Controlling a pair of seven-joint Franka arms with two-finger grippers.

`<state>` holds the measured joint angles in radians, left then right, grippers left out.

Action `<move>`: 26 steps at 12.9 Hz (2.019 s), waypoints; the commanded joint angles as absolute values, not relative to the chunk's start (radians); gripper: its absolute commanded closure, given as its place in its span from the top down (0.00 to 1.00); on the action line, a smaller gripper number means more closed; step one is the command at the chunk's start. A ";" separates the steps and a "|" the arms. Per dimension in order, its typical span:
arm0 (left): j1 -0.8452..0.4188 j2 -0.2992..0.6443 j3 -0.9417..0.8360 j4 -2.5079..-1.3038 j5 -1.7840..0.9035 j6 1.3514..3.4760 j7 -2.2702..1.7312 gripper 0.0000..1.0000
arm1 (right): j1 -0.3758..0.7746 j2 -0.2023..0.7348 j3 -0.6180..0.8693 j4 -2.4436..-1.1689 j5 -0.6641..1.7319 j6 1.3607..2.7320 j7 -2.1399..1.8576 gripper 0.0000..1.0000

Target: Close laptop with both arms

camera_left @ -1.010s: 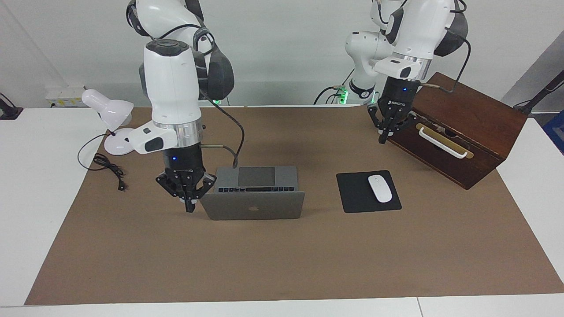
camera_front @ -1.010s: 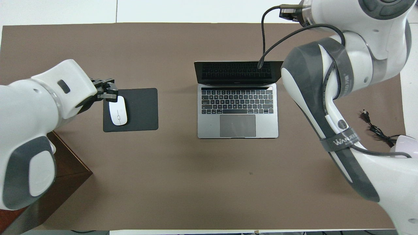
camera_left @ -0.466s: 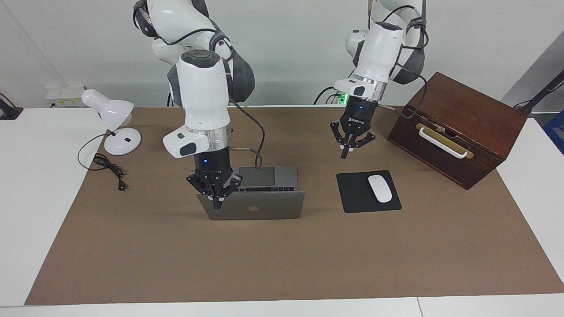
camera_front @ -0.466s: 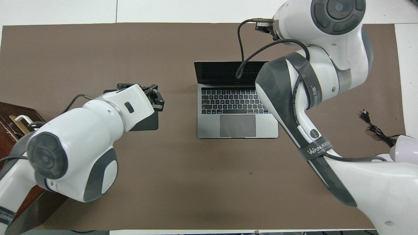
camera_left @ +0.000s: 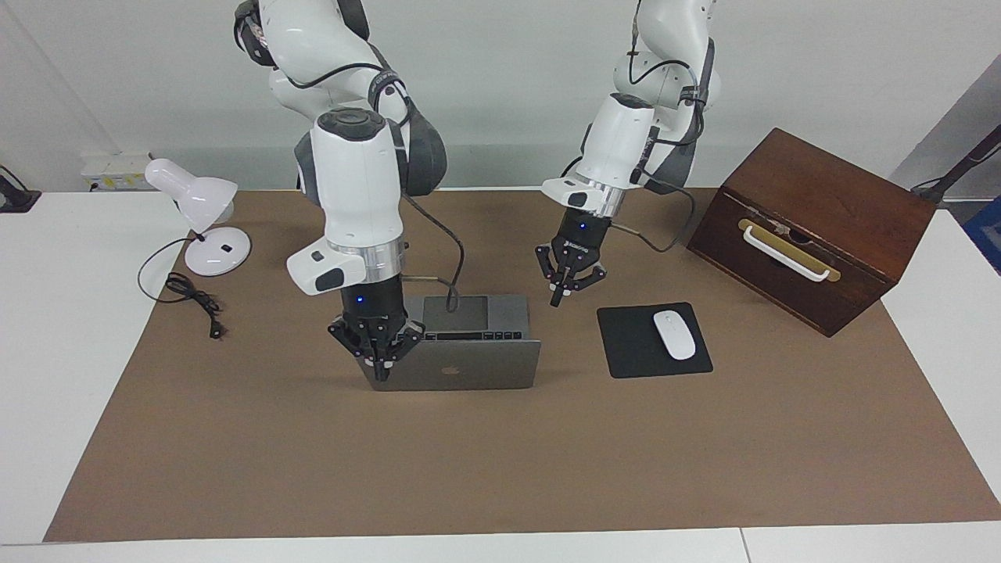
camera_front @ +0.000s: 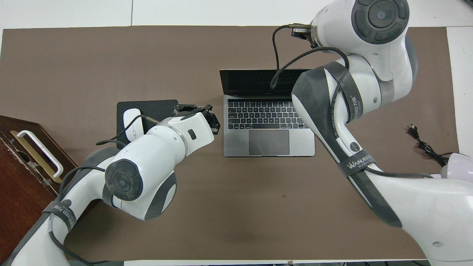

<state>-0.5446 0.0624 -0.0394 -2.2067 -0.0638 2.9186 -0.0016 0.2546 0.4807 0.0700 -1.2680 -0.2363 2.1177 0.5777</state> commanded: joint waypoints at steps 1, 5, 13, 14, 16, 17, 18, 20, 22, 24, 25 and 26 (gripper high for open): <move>-0.568 0.078 -0.025 -2.220 -0.072 2.967 0.026 0.00 | 0.250 0.471 0.081 -1.308 -0.265 2.146 0.557 0.00; -0.586 0.127 -0.025 -2.221 -0.072 3.020 0.051 0.00 | 0.242 0.468 0.081 -1.336 -0.265 2.155 0.503 0.00; -0.637 0.293 -0.021 -2.275 -0.072 3.284 0.069 0.00 | 0.244 0.457 0.084 -1.361 -0.250 2.135 0.465 0.00; -0.650 0.291 -0.021 -2.292 -0.072 3.290 0.074 0.00 | 0.244 0.450 0.084 -1.380 -0.250 2.140 0.466 0.00; -0.672 0.284 -0.021 -2.328 -0.074 3.290 0.072 0.00 | 0.244 0.445 0.084 -1.396 -0.250 2.148 0.466 0.00; -0.673 0.281 -0.021 -2.345 -0.074 3.292 0.072 0.00 | 0.242 0.445 0.084 -1.396 -0.250 2.148 0.465 0.00; -0.683 0.279 -0.021 -2.358 -0.074 3.293 0.072 0.00 | 0.242 0.445 0.084 -1.396 -0.249 2.146 0.465 0.00; -0.692 0.275 -0.021 -2.373 -0.074 3.295 0.071 0.00 | 0.244 0.443 0.086 -1.396 -0.232 2.132 0.466 0.00; -0.698 0.268 -0.021 -2.402 -0.074 3.316 0.071 0.00 | 0.250 0.439 0.086 -1.396 -0.198 2.109 0.466 0.00; -0.703 0.265 -0.021 -2.422 -0.074 3.324 0.071 0.00 | 0.255 0.439 0.086 -1.396 -0.173 2.103 0.468 0.00; -0.706 0.265 -0.021 -2.427 -0.074 3.326 0.071 0.00 | 0.256 0.437 0.086 -1.396 -0.161 2.085 0.466 0.00; -0.706 0.262 -0.021 -2.436 -0.074 3.326 0.071 0.00 | 0.258 0.434 0.086 -1.396 -0.147 2.068 0.466 0.00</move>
